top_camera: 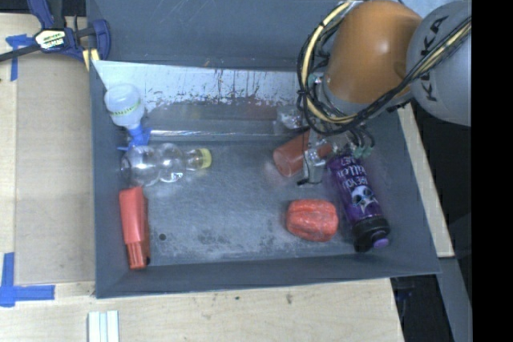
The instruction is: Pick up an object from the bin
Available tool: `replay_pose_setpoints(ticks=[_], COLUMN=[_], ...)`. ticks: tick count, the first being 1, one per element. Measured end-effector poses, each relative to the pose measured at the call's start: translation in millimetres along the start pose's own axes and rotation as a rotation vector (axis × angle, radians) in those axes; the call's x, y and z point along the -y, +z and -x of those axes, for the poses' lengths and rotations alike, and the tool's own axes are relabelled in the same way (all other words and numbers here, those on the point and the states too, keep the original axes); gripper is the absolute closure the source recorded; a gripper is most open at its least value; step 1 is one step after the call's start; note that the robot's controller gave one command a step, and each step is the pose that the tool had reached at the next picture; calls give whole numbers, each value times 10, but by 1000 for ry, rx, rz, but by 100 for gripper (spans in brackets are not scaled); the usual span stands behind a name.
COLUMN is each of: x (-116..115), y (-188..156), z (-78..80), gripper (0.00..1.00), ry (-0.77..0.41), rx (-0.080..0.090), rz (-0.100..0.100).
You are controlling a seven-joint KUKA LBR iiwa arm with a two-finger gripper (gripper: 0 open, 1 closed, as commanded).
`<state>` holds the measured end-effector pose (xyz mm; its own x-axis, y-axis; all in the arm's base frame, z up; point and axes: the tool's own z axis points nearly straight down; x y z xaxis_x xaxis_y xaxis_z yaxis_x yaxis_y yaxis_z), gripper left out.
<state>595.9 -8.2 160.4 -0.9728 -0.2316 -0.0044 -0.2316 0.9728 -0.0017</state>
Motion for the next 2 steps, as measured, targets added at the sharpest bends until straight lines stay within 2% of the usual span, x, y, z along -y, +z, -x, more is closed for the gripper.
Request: replay_pose_setpoints(ticks=[1,2], x=[171,373], y=[248,489], z=[-7,-33], gripper=[0,0], ry=[128,67], rx=[-4,-3], rz=[2,1])
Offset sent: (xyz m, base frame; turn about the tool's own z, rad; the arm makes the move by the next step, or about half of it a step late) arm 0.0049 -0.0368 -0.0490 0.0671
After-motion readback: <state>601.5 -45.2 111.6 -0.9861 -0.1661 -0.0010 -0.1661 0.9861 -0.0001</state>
